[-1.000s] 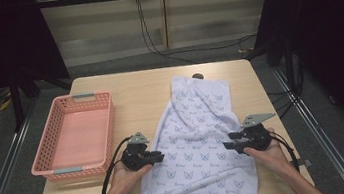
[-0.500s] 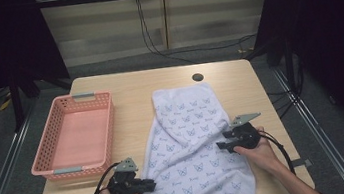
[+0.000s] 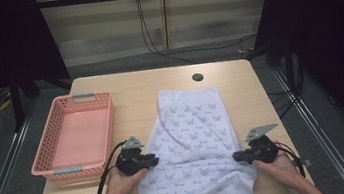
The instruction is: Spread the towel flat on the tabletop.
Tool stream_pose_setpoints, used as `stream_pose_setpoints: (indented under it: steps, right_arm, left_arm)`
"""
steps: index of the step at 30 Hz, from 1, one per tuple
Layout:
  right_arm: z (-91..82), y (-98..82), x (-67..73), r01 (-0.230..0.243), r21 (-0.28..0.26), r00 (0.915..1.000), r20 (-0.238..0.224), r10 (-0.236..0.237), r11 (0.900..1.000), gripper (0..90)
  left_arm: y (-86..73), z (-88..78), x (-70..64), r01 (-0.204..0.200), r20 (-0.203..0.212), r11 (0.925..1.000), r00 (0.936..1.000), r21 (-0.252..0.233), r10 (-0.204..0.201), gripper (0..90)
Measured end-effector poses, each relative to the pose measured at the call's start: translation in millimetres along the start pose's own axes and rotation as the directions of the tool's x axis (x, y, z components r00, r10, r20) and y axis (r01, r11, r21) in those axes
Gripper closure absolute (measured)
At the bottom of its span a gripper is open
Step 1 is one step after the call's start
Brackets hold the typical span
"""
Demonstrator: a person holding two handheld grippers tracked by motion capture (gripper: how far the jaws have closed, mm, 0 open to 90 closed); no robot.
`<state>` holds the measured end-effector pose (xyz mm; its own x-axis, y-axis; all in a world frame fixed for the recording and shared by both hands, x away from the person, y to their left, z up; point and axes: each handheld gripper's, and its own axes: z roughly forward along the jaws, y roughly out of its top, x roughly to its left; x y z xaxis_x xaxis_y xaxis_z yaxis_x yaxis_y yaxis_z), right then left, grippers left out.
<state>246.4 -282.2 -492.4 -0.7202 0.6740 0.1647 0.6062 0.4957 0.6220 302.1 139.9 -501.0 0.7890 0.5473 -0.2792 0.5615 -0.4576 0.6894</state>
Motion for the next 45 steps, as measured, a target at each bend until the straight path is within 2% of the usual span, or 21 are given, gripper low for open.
stream_pose_setpoints:
  steps: [3, 5, 6, 8, 10, 13, 17, 19, 20, 21, 24, 25, 28, 30, 31, 33, 35, 37, 39, 42, 45]
  right_arm:
    - [-6.6, -6.2, 11.0, 0.019, 0.041, 0.9992, -0.036, -0.017, 0.999, 87.1]
    - [-9.9, -9.2, 20.6, 0.038, 0.075, 0.9961, -0.082, -0.032, 0.996, 86.0]
    - [-10.6, -11.2, 24.5, 0.041, 0.072, 0.9949, -0.094, -0.034, 0.997, 84.5]
    - [-13.1, -14.3, 30.1, 0.043, 0.067, 0.9937, -0.107, -0.035, 0.997, 78.1]
    - [-16.1, -15.1, 31.1, 0.051, 0.009, 0.9939, -0.098, -0.05, 0.999, 75.5]
    - [-22.1, -7.5, 23.6, 0.022, -0.086, 0.9989, -0.039, -0.025, 0.996, 68.2]
    - [-17.3, 13.4, 1.6, -0.01, -0.156, 0.9998, 0.017, 0.012, 0.988, 59.7]
    - [-6.5, 26.2, -11.2, -0.013, -0.159, 0.9977, 0.063, 0.023, 0.987, 56.3]
    - [0.3, 32.2, -18.0, -0.021, -0.15, 0.9978, 0.06, 0.03, 0.989, 54.6]
    - [6.9, 37.7, -23.4, -0.007, -0.141, 0.9951, 0.096, 0.02, 0.99, 52.7]
    - [23.2, 49.5, -39.7, -0.03, -0.14, 0.9909, 0.126, 0.048, 0.99, 49.2]
    - [28.5, 52.8, -44.9, -0.031, -0.122, 0.9899, 0.133, 0.047, 0.992, 48.2]
    - [34.7, 55.8, -52.4, -0.04, -0.122, 0.9849, 0.163, 0.06, 0.992, 47.1]
    - [39.6, 53.7, -55.7, -0.041, -0.114, 0.9827, 0.175, 0.061, 0.993, 45.9]
    - [42.6, 52.0, -56.1, -0.035, -0.101, 0.9814, 0.184, 0.053, 0.994, 45.1]
    - [42.9, 51.3, -53.8, -0.037, -0.106, 0.9804, 0.189, 0.057, 0.994, 44.7]
    - [43.3, 50.4, -49.8, -0.009, -0.103, 0.9791, 0.201, 0.03, 0.995, 55.9]
    - [42.0, 49.4, -44.0, 0.0, -0.101, 0.9834, 0.181, 0.019, 0.995, 72.7]
    - [38.4, 47.8, -38.5, 0.002, -0.083, 0.985, 0.172, 0.012, 0.997, 81.5]
    - [18.6, 40.1, -36.9, -0.024, -0.123, 0.9856, 0.163, 0.044, 0.992, 87.3]
    - [-6.7, 25.2, -36.6, -0.05, -0.144, 0.9809, 0.18, 0.075, 0.988, 88.2]
  left_arm:
    - [-9.4, -7.4, -13.2, 0.009, 0.043, 0.9993, 0.999, 0.036, -0.011, 72.9]
    - [-17.6, -14.3, -27.6, -0.038, 0.064, 0.9968, 0.9974, 0.071, 0.033, 75.1]
    - [-23.3, -18.7, -33.0, -0.028, 0.099, 0.9957, 0.9949, 0.088, 0.02, 75.6]
    - [-31.5, -24.3, -38.3, -0.032, 0.121, 0.9956, 0.9924, 0.088, 0.021, 77.8]
    - [-33.5, -29.3, -38.0, -0.017, 0.134, 0.9982, 0.991, 0.057, 0.009, 76.5]
    - [-20.9, -27.9, -28.2, -0.004, 0.081, 1.0, 0.9967, 0.0, 0.004, 72.9]
    - [2.8, -9.3, -9.1, 0.037, 0.02, 0.9981, 0.9992, -0.049, -0.036, 67.9]
    - [12.7, -1.7, -0.4, 0.04, -0.008, 0.9974, 0.9992, -0.06, -0.04, 66.5]
    - [16.7, 1.6, 3.5, 0.058, -0.002, 0.9962, 0.9983, -0.065, -0.058, 64.2]
    - [20.0, 4.4, 6.7, 0.077, 0.007, 0.9945, 0.997, -0.07, -0.077, 61.7]
    - [23.5, 10.1, 12.5, 0.054, -0.024, 0.9962, 0.9982, -0.068, -0.056, 60.5]
    - [23.1, 10.7, 14.8, 0.069, -0.022, 0.9953, 0.9972, -0.068, -0.071, 59.5]
    - [20.7, 8.7, 21.6, 0.075, -0.038, 0.9949, 0.9962, -0.068, -0.078, 58.4]
    - [18.5, 9.3, 24.0, 0.082, -0.077, 0.9944, 0.9932, -0.066, -0.087, 56.9]
    - [17.3, 11.3, 25.9, 0.108, -0.07, 0.9919, 0.9912, -0.067, -0.112, 54.3]
    - [17.9, 12.5, 24.1, 0.077, -0.078, 0.9952, 0.9936, -0.061, -0.081, 54.4]
    - [18.2, 14.2, 21.3, 0.063, -0.072, 0.9966, 0.9952, -0.053, -0.067, 59.0]
    - [18.0, 16.3, 16.9, 0.026, -0.062, 0.9992, 0.9977, -0.03, -0.028, 73.8]
    - [18.5, 15.5, 14.3, 0.031, -0.06, 0.9994, 0.9977, -0.014, -0.032, 84.6]
    - [16.2, 6.6, 12.4, 0.03, -0.077, 0.999, 0.9966, -0.033, -0.032, 86.2]
    - [10.5, -9.3, 9.3, 0.042, -0.058, 0.9968, 0.9973, -0.069, -0.046, 86.4]
